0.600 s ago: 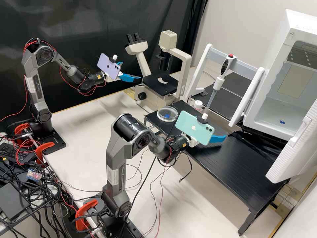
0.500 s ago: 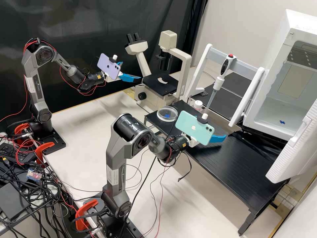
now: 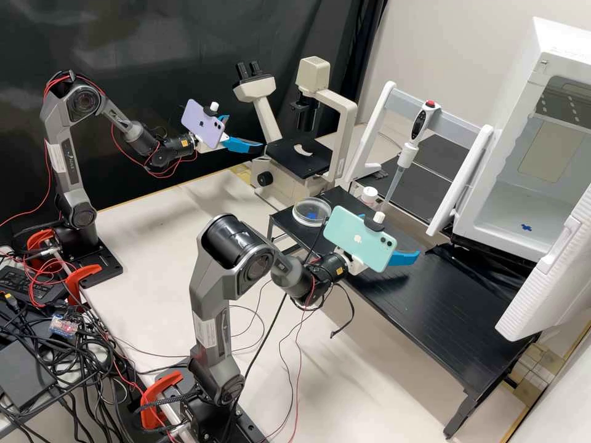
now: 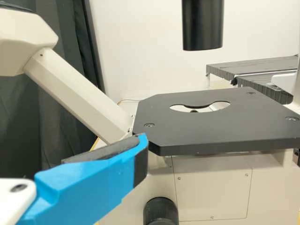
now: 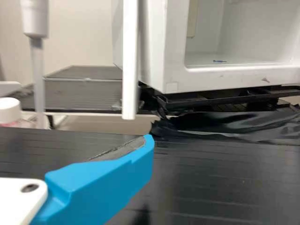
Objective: Move the petri dish to the incubator
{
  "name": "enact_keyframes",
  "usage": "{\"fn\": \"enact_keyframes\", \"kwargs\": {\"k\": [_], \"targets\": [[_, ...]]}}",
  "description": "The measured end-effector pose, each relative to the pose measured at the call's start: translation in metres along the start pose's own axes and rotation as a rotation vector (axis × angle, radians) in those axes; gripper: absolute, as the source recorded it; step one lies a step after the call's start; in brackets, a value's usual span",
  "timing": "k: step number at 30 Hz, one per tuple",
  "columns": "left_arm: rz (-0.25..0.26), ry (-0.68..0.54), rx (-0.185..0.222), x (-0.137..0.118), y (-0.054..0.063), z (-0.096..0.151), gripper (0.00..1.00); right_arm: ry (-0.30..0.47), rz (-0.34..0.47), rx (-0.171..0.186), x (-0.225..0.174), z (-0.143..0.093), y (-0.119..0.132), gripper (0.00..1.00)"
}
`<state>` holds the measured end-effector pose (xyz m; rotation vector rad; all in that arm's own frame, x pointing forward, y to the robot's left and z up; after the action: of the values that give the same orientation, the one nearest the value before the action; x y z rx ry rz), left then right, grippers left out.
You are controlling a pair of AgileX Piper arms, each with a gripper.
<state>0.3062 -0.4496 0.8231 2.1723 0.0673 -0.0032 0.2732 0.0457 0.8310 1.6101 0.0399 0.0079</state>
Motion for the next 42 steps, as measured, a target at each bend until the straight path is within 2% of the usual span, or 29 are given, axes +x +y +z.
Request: {"fn": "enact_keyframes", "kwargs": {"k": [7, 11, 18, 23, 29, 33, 37, 42], "targets": [[0.000, 0.000, 0.000, 0.000, 0.000, 0.000, 1.00, 0.141, -0.001, 0.034, -0.031, -0.022, -0.001, 1.00], [0.000, 0.000, 0.000, 0.000, 0.000, 0.000, 1.00, 0.197, -0.051, 0.024, -0.041, -0.031, -0.013, 1.00], [0.000, 0.000, 0.000, 0.000, 0.000, 0.000, 1.00, 0.273, -0.164, 0.028, -0.053, -0.047, -0.038, 1.00], [0.000, 0.000, 0.000, 0.000, 0.000, 0.000, 1.00, 0.321, -0.221, -0.002, -0.058, -0.056, -0.052, 1.00], [0.000, 0.000, 0.000, 0.000, 0.000, 0.000, 1.00, 0.337, -0.272, -0.037, -0.057, -0.059, -0.070, 1.00], [0.000, 0.000, 0.000, 0.000, 0.000, 0.000, 1.00, 0.306, -0.305, -0.030, -0.054, -0.055, -0.082, 1.00], [0.000, 0.000, 0.000, 0.000, 0.000, 0.000, 1.00, 0.287, -0.333, -0.053, -0.049, -0.052, -0.091, 1.00], [0.000, 0.000, 0.000, 0.000, 0.000, 0.000, 1.00, 0.271, -0.349, -0.058, -0.040, -0.049, -0.098, 1.00]]}}
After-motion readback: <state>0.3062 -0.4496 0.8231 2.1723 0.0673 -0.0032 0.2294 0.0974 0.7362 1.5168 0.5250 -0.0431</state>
